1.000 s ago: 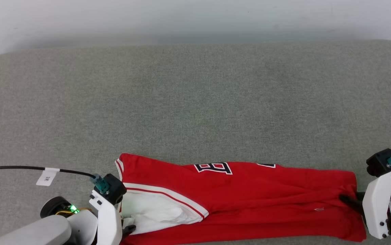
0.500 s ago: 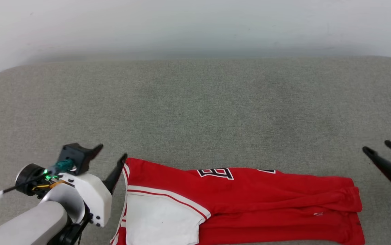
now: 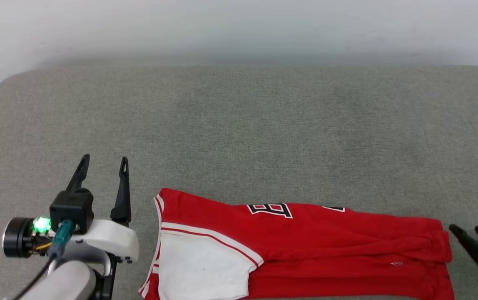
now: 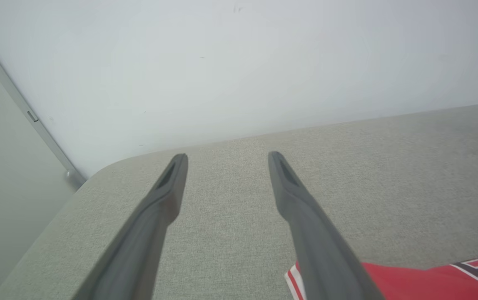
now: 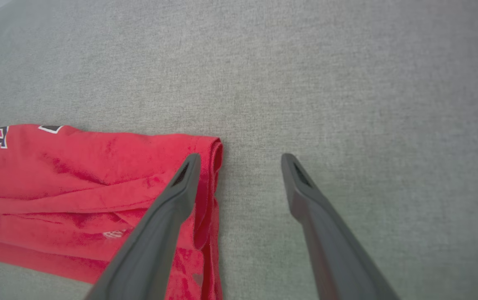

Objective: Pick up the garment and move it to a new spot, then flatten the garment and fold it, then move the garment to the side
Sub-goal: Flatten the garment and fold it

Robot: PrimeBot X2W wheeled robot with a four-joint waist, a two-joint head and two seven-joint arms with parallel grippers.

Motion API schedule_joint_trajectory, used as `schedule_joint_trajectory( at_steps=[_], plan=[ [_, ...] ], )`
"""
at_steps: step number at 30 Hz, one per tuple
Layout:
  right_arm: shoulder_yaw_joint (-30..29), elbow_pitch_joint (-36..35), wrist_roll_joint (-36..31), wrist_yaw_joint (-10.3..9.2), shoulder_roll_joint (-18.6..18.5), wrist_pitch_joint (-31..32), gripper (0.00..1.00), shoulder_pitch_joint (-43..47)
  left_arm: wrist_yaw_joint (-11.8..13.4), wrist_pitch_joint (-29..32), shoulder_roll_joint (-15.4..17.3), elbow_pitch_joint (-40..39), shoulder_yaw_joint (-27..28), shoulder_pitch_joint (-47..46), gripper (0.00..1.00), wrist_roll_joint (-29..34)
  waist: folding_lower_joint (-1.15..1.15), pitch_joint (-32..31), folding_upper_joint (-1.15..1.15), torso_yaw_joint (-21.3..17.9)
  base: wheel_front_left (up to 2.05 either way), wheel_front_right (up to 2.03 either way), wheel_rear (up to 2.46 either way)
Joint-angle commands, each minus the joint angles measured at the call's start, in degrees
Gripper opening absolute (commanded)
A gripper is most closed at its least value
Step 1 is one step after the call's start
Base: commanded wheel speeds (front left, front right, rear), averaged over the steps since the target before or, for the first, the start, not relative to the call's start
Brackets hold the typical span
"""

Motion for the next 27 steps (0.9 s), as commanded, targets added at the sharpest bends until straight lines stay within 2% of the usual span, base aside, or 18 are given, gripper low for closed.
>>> schedule_joint_trajectory(
  at_steps=[1,4,8,16,17,20,21,22,23,27],
  plan=[
    [-0.45,0.3,0.97,-0.05,1.31,0.83,1.0,1.42,0.79,-0.23,-1.66,-0.75,2.66,2.84,1.0,3.27,0.0,0.36,0.0,0.3,0.0,0.0,0.0],
    [-0.55,0.58,2.24,-0.05,3.23,1.91,1.0,2.72,1.0,-0.24,-4.96,-1.75,7.58,6.84,1.0,7.8,0.0,0.82,0.0,0.53,0.0,0.0,0.0],
    [0.51,1.11,3.81,-0.05,5.48,4.02,1.0,3.48,-0.47,-0.24,-9.64,-2.2,13.34,11.28,1.0,12.94,0.0,1.35,0.0,0.75,0.0,0.0,0.0],
    [5.78,2.31,4.45,-0.05,8.64,8.63,1.0,4.09,-5.29,-0.2,-18.68,-1.11,21.97,17.22,1.0,21.69,0.0,2.01,0.0,1.44,0.0,0.0,0.0],
    [5.78,2.31,4.45,-0.05,8.64,8.63,1.0,4.09,-5.29,-0.2,-18.68,-1.11,21.97,17.22,1.0,21.69,0.0,2.01,0.0,1.44,0.0,0.0,0.0],
    [7.74,2.62,4.37,-0.02,9.42,10.21,1.0,4.06,-7.34,-0.19,-21.49,-0.26,24.16,18.15,1.0,24.65,0.0,2.0,0.0,1.79,0.0,0.0,0.0],
    [8.27,2.38,4.59,0.05,9.49,10.62,0.94,3.89,-7.92,-0.19,-22.34,0.03,24.78,18.52,1.0,25.41,0.0,1.97,0.0,1.89,0.0,0.0,0.0],
    [8.36,2.26,4.64,0.05,9.4,10.47,0.34,3.63,-8.41,-0.19,-23.11,0.21,25.64,18.76,1.0,26.16,0.0,1.93,0.0,1.94,0.0,0.0,0.0],
    [8.24,2.23,4.58,0.05,9.06,10.14,0.0,3.21,-8.85,-0.19,-23.86,0.4,26.55,19.08,1.0,26.94,0.0,1.86,0.0,1.98,0.0,0.0,0.0],
    [6.43,2.58,4.11,-0.08,6.67,8.8,0.0,1.41,-10.8,-0.19,-26.38,0.21,29.36,20.64,1.0,29.93,0.0,1.2,0.0,1.92,0.0,0.0,0.0]
  ],
)
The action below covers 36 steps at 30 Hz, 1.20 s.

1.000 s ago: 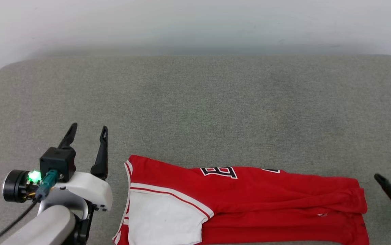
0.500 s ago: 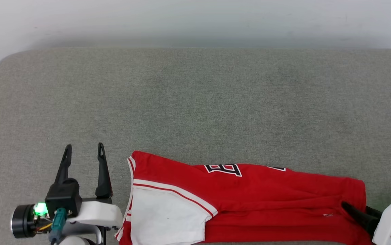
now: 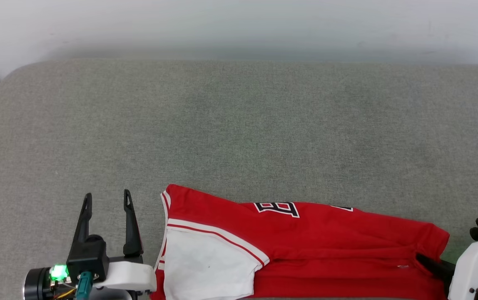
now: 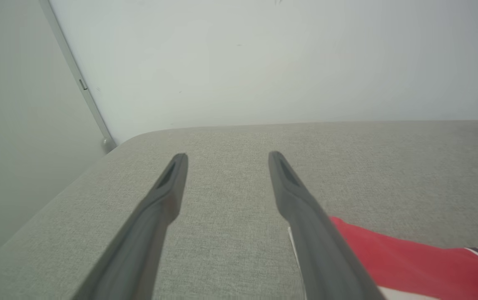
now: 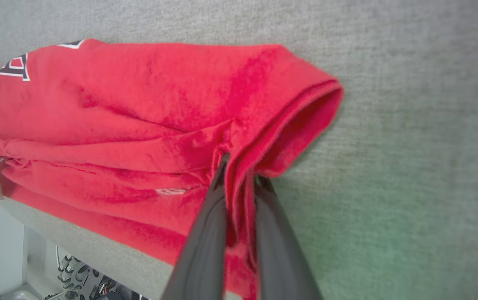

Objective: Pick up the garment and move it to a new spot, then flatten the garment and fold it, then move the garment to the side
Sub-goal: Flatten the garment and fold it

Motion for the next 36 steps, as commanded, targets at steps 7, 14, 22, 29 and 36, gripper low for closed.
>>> schedule_joint_trajectory(
  at_steps=[7,14,22,29,36],
  plan=[
    [-3.2,1.11,0.04,-0.12,-2.82,-1.45,0.0,-1.72,-3.3,-0.12,-3.56,-1.03,2.77,3.34,1.0,4.5,0.0,-1.35,0.0,-0.23,0.0,0.0,0.0],
    [-8.4,4.88,-2.49,-0.11,-5.91,-0.73,0.0,-1.84,-5.29,-0.12,-5.78,-1.2,4.05,4.93,1.0,7.52,0.0,-2.26,0.0,0.3,0.0,0.0,0.0],
    [-11.1,0.82,-2.79,-0.09,-4.8,8.1,0.0,-0.35,-7.62,-0.12,-7.03,-1.08,4.86,6.13,1.0,9.13,0.0,-3.41,0.0,0.05,0.0,0.0,0.0],
    [-7.38,-18.24,-3.15,-0.08,-3.18,14.82,0.0,2.05,-8.53,-0.12,-7.67,-1.18,5.92,6.41,1.0,9.76,0.0,-3.55,0.0,-0.48,0.0,0.0,0.0],
    [0.72,-28.29,-7.75,-0.08,0.36,19.63,0.0,-4.01,-9.04,-0.12,-8.4,-1.24,6.56,5.12,1.0,10.39,0.0,-2.24,0.0,-0.49,0.0,0.0,0.0]
  ],
)
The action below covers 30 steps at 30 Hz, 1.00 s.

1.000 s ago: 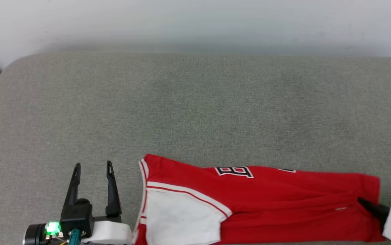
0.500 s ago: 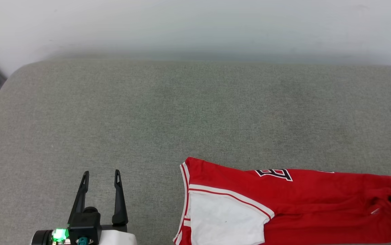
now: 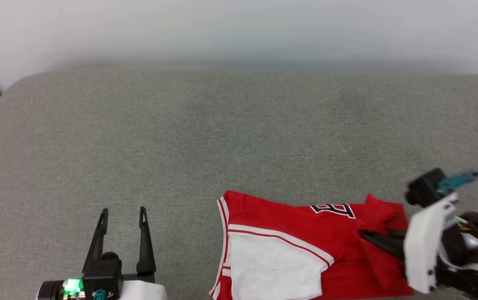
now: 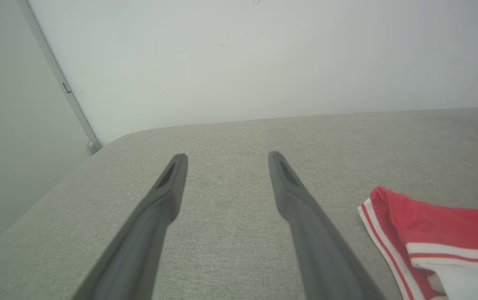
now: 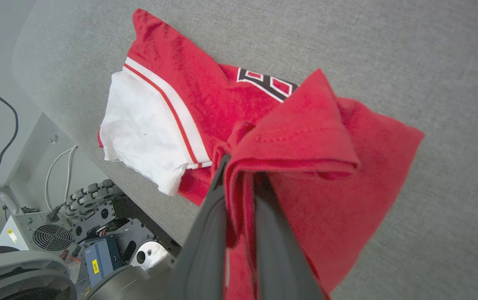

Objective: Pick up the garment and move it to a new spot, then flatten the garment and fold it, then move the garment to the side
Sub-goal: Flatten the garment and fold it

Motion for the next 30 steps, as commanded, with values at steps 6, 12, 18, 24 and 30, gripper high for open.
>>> schedule_joint_trajectory(
  at_steps=[6,12,18,24,30],
  plan=[
    [12.44,2.44,-4.7,-0.03,5.79,0.98,0.0,-12.29,-0.78,-0.12,-0.66,0.18,0.34,-2.4,1.0,0.59,0.0,2.18,0.0,0.75,0.0,0.0,0.0],
    [24.9,10.42,-7.69,-0.03,10.38,-0.1,0.0,-22.63,-1.4,-0.12,-1.22,0.57,0.38,-3.96,1.0,0.51,0.0,4.26,0.0,1.75,0.0,0.0,0.0],
    [33.46,20.44,-6.91,-0.03,14.69,-2.3,0.0,-28.46,-2.14,-0.12,-1.59,1.24,0.31,-5.19,1.0,0.82,0.0,6.14,0.0,2.56,0.0,0.0,0.0],
    [40.38,28.55,-6.22,-0.04,15.5,-6.12,0.0,-29.49,-2.66,-0.12,-1.87,1.23,0.85,-5.98,1.0,0.86,0.0,6.68,0.0,2.85,0.0,0.0,0.0],
    [42.08,30.15,-4.99,-0.07,15.3,-14.43,1.0,-31.86,-3.24,-0.12,-1.94,1.85,1.76,-4.82,1.0,0.87,0.0,4.61,0.0,1.42,0.0,0.0,0.0]
  ],
)
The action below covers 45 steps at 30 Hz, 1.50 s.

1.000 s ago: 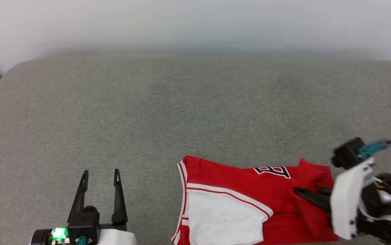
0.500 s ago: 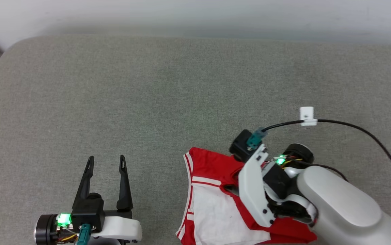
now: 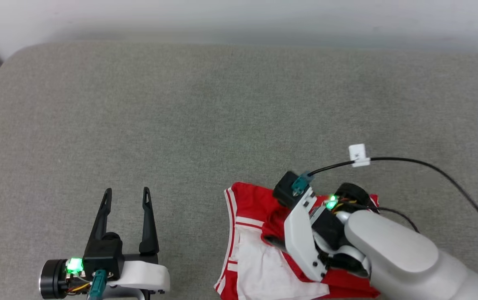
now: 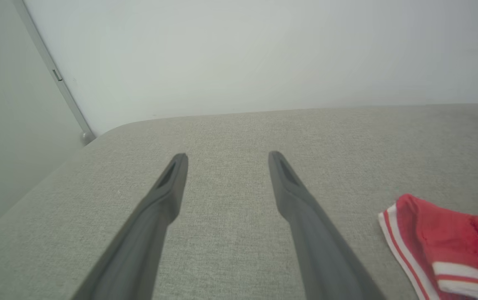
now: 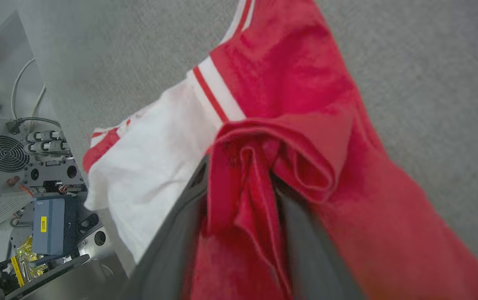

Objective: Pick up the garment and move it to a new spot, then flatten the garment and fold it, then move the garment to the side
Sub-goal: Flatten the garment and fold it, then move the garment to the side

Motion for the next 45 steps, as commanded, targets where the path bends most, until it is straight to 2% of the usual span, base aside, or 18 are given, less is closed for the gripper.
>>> schedule_joint_trajectory(
  at_steps=[1,5,8,10,11,16,17,23,27,30,36,45],
  plan=[
    [-0.25,0.29,0.03,-0.13,-0.59,-1.35,1.0,-1.17,-0.07,-0.12,-0.17,-0.02,0.18,0.35,1.0,0.32,0.0,-0.92,0.0,-0.53,0.0,0.0,0.0],
    [-2.93,-1.66,-0.74,-0.1,-2.73,-10.57,1.0,-2.05,-0.49,-0.12,-0.09,0.27,0.85,1.3,1.0,0.35,0.0,-3.24,0.0,-1.4,0.0,0.0,0.0],
    [-7.29,-2.73,-2.81,-0.1,-5.33,-18.54,1.0,-2.1,-0.76,-0.12,0.08,0.22,1.48,1.97,1.0,0.44,0.0,-4.77,0.0,-2.16,0.0,0.0,0.0],
    [-11.23,-2.23,-5.9,-0.1,-6.57,-24.21,1.0,-1.62,-0.76,-0.12,0.11,0.18,1.93,2.51,1.0,0.45,0.0,-5.59,0.0,-2.81,0.0,0.0,0.0],
    [-16.34,-1.48,-9.49,-0.09,-7.14,-29.97,1.0,-0.44,-0.63,-0.12,0.13,-0.08,2.42,3.15,1.0,0.45,0.0,-6.15,0.0,-3.5,0.0,0.0,0.0],
    [-29.51,1.01,-18.47,-0.09,-6.2,-40.6,1.0,4.78,-0.48,-0.12,-0.08,-0.74,3.51,4.77,1.0,0.26,0.0,-7.26,0.0,-4.9,0.0,0.0,0.0],
    [-29.51,1.01,-18.47,-0.09,-6.2,-40.6,1.0,4.78,-0.48,-0.12,-0.08,-0.74,3.51,4.77,1.0,0.26,0.0,-7.26,0.0,-4.9,0.0,0.0,0.0],
    [-45.56,-1.15,-29.12,-0.09,-2.7,-45.77,1.0,14.68,-1.12,-0.12,-0.32,-1.45,4.1,6.1,1.0,0.02,0.0,-8.2,0.0,-5.75,0.0,0.0,0.0],
    [-54.9,-8.72,-33.64,-0.11,1.54,-45.94,1.0,22.55,-1.64,-0.12,-0.46,-1.58,4.08,6.85,1.0,0.1,0.0,-8.61,0.0,-5.95,0.0,0.0,0.0],
    [-59.58,-14.31,-35.71,-0.09,5.13,-45.93,1.0,28.61,-1.82,-0.12,-0.52,-1.63,4.09,7.04,1.0,0.36,0.0,-9.02,0.0,-6.07,0.0,0.0,0.0],
    [-64.8,-19.37,-37.07,-0.09,10.66,-45.95,1.0,37.49,-2.35,-0.12,-0.64,-1.65,4.06,7.98,1.0,0.44,0.0,-9.96,0.0,-6.04,0.0,0.0,0.0],
    [-65.8,-21.91,-37.56,-0.09,13.62,-45.95,1.0,46.53,-2.87,-0.12,-0.75,-1.28,3.79,9.43,1.0,0.84,0.0,-11.2,0.0,-5.72,0.0,0.0,0.0]
  ],
)
